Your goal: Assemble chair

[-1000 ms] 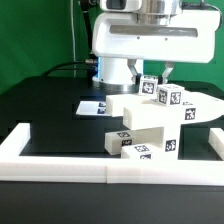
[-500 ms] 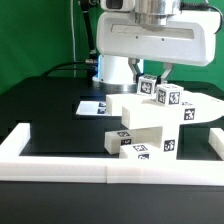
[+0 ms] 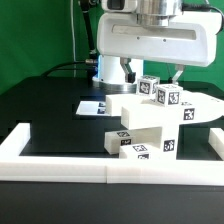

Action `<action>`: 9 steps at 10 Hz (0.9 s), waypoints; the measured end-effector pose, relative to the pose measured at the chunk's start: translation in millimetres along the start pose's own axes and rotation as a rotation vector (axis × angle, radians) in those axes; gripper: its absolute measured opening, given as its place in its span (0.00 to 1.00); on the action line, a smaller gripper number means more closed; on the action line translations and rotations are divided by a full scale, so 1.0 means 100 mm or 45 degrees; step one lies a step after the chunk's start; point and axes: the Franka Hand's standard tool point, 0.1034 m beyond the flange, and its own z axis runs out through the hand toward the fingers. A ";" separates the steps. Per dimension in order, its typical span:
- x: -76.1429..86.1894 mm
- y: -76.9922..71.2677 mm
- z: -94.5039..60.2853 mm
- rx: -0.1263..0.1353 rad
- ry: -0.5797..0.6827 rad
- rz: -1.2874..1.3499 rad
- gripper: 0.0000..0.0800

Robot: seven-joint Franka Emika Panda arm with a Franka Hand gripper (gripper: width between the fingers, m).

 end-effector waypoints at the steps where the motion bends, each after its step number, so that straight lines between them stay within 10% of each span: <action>1: 0.01 -0.01 -0.01 0.001 0.003 -0.146 0.81; 9: 0.01 0.00 -0.02 0.000 0.005 -0.865 0.81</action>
Offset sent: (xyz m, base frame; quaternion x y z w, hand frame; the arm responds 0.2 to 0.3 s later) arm 0.0004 0.0060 0.0016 0.0069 0.0039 -0.2454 0.9694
